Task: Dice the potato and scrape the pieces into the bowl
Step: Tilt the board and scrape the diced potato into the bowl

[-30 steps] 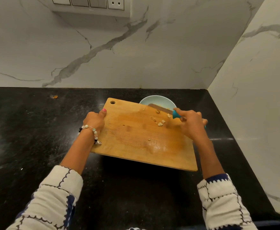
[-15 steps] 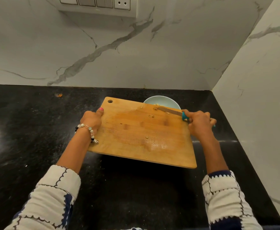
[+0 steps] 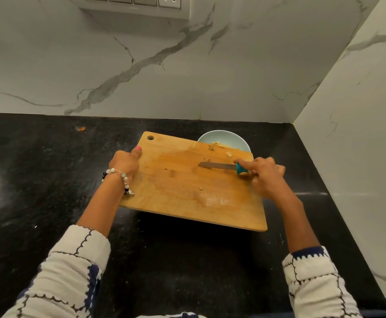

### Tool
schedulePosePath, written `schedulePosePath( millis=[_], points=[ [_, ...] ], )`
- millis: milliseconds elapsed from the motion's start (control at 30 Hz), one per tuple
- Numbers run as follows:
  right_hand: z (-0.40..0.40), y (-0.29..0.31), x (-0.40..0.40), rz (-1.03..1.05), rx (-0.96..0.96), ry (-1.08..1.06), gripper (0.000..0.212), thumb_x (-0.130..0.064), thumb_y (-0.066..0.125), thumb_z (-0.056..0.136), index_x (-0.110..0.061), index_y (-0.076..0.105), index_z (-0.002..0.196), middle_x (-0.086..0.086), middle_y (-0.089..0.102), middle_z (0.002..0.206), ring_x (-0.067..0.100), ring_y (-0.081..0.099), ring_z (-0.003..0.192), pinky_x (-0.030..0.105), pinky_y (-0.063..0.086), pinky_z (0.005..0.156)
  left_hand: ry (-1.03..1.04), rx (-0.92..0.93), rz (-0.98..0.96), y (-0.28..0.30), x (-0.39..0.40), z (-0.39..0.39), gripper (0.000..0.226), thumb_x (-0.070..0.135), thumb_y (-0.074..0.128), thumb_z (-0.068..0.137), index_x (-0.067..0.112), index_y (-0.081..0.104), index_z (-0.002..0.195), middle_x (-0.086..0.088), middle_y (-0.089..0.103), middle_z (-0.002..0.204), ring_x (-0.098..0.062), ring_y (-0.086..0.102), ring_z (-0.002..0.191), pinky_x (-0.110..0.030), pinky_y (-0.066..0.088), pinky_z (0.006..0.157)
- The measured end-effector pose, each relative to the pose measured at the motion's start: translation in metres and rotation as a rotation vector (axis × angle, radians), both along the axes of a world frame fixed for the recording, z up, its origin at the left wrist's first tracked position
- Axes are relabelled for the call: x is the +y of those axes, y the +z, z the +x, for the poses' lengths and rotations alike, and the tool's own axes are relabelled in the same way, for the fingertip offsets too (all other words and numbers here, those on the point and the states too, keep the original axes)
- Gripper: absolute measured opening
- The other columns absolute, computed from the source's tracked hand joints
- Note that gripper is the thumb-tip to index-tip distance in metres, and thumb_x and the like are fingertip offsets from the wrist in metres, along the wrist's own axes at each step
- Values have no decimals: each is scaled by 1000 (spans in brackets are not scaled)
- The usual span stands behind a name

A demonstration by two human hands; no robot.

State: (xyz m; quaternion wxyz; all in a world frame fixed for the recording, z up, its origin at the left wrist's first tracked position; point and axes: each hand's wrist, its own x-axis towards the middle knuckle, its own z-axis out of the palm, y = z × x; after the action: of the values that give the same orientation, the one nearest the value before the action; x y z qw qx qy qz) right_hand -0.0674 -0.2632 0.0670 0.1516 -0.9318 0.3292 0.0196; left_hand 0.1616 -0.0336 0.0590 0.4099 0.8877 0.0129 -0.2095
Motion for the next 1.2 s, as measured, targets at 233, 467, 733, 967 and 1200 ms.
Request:
schedulePosePath(
  millis=[233,467,733,967,1200],
  points=[
    [18,-7,-17,-111,-40,-253,41,-20,51,97,-35,47,135,12,53,113,31,38,113,47,27,98,-8,5,-3,2,-2,-4,45,50,45,93,13,46,68,-12,56,88,-30,54,85,-42,45,86],
    [-14,3,-16,16,-120,-196,48,-9,42,98,-38,44,136,8,54,111,31,38,115,45,26,98,-6,11,-1,0,-1,-1,45,50,45,93,12,46,68,-8,53,78,-28,52,82,-41,45,83],
    [-15,-8,-24,-31,1,-309,55,-4,46,95,-40,43,136,7,51,107,27,38,107,45,28,97,-3,10,-6,-1,5,4,45,51,45,92,10,51,74,-11,55,88,-28,53,82,-41,43,80],
    [8,-13,-20,-45,-79,-318,57,-2,47,93,-37,42,139,12,53,113,31,38,114,48,28,98,11,3,15,-1,9,6,47,51,45,92,8,52,76,-12,55,90,-29,53,85,-41,44,83],
    [16,2,20,63,-104,-29,54,-7,40,97,-44,41,136,3,52,111,25,36,111,39,24,93,7,18,0,-2,6,5,46,52,45,92,9,53,76,-10,54,85,-27,52,82,-40,44,79]
  ],
)
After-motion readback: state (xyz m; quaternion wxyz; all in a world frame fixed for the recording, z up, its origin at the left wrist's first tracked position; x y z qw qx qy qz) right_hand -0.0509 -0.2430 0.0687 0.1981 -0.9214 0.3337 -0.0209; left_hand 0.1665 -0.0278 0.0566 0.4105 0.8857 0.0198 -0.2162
